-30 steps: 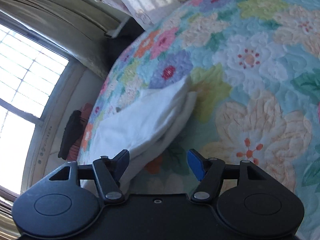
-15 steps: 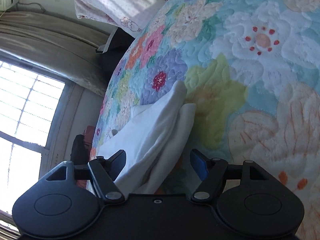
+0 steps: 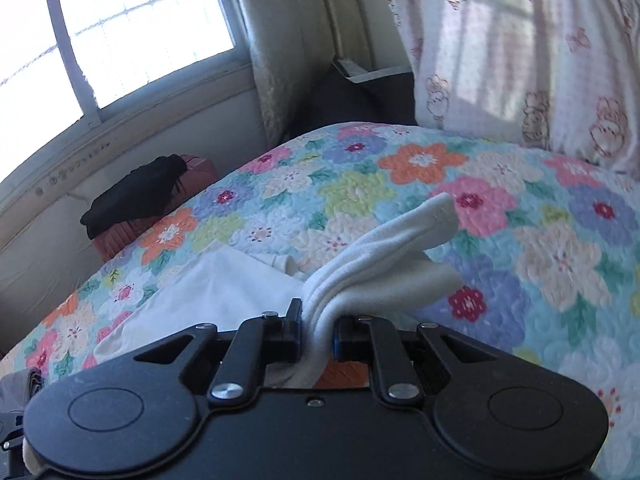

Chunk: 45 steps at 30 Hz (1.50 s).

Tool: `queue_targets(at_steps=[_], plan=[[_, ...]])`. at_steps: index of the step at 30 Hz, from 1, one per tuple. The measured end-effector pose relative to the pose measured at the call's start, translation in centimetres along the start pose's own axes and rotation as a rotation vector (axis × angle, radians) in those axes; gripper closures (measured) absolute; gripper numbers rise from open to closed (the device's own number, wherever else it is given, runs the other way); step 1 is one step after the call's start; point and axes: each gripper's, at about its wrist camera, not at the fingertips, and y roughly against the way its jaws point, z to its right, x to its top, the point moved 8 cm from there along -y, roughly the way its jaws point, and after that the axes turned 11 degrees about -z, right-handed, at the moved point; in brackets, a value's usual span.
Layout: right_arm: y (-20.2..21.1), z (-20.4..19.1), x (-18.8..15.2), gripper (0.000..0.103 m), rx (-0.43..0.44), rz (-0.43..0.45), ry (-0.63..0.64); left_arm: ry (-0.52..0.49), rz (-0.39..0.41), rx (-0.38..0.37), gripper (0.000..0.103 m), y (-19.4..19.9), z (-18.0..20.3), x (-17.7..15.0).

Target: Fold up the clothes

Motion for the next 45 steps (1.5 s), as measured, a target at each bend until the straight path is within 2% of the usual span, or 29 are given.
queue_targets(at_steps=[2,5,8,10,12,17,19,21,22,25,26,29,30,33,35,39,42,43,45], plan=[[-1.2,-3.1,3.0,0.086,-0.026,-0.060,0.080,0.045,0.010,0.026,0.097,0.5,-2.3,0.3],[-4.1,-8.3,6.5,0.086,-0.076,-0.203,0.214,0.097,-0.009,0.041,0.097,0.9,-5.8,0.2],[-7.3,-13.0,7.7,0.086,-0.125,-0.347,0.338,0.151,-0.034,0.076,0.097,1.2,-9.2,-0.2],[-9.9,-14.8,8.2,0.086,-0.117,-0.427,0.382,0.234,-0.047,0.071,0.097,1.0,-11.7,-0.6],[-12.6,-16.3,8.3,0.086,-0.136,-0.437,0.411,0.341,-0.048,0.076,0.097,0.9,-14.3,-1.0],[-17.5,-19.7,8.5,0.086,-0.094,-0.401,0.463,0.475,-0.057,0.130,0.097,0.1,-19.0,-2.1],[-18.7,-19.8,8.3,0.086,-0.081,-0.413,0.481,0.522,-0.068,0.117,0.097,-0.2,-19.8,-2.5],[-19.4,-19.6,8.6,0.082,-0.060,-0.432,0.449,0.567,-0.080,0.107,0.097,-0.5,-20.6,-3.0],[-19.1,-19.5,9.3,0.075,-0.032,-0.414,0.407,0.574,-0.086,0.115,0.097,-0.6,-20.9,-3.3],[-18.0,-18.9,11.1,0.072,0.007,-0.350,0.326,0.597,-0.129,0.162,0.097,-0.9,-21.9,-4.3],[-17.6,-18.6,11.6,0.071,0.008,-0.329,0.306,0.601,-0.164,0.195,0.096,-1.1,-22.3,-4.8],[-17.1,-16.5,11.5,0.070,-0.068,-0.343,0.296,0.555,-0.367,0.341,0.088,-2.8,-23.5,-7.6],[-17.0,-15.7,11.0,0.070,-0.084,-0.357,0.292,0.594,-0.376,0.319,0.088,-2.9,-23.8,-8.2],[-17.3,-12.8,8.6,0.068,-0.114,-0.408,0.254,0.721,-0.341,0.249,0.088,-2.0,-25.1,-8.8],[-17.5,-10.9,6.9,0.068,-0.127,-0.440,0.224,0.743,-0.307,0.236,0.082,-1.5,-25.6,-8.7],[-18.2,-8.7,4.4,0.068,-0.107,-0.469,0.129,0.787,-0.302,0.184,0.080,-2.2,-26.0,-8.9],[-18.9,-9.3,3.9,0.064,-0.010,-0.485,0.039,0.781,-0.282,0.171,0.071,-2.5,-25.9,-8.4],[-19.3,-10.5,3.9,0.053,0.064,-0.505,0.015,0.772,-0.278,0.166,0.070,-2.6,-25.8,-8.2],[-20.1,-13.1,4.0,0.038,0.190,-0.553,-0.004,0.730,-0.270,0.172,0.076,-2.7,-25.5,-7.8]])
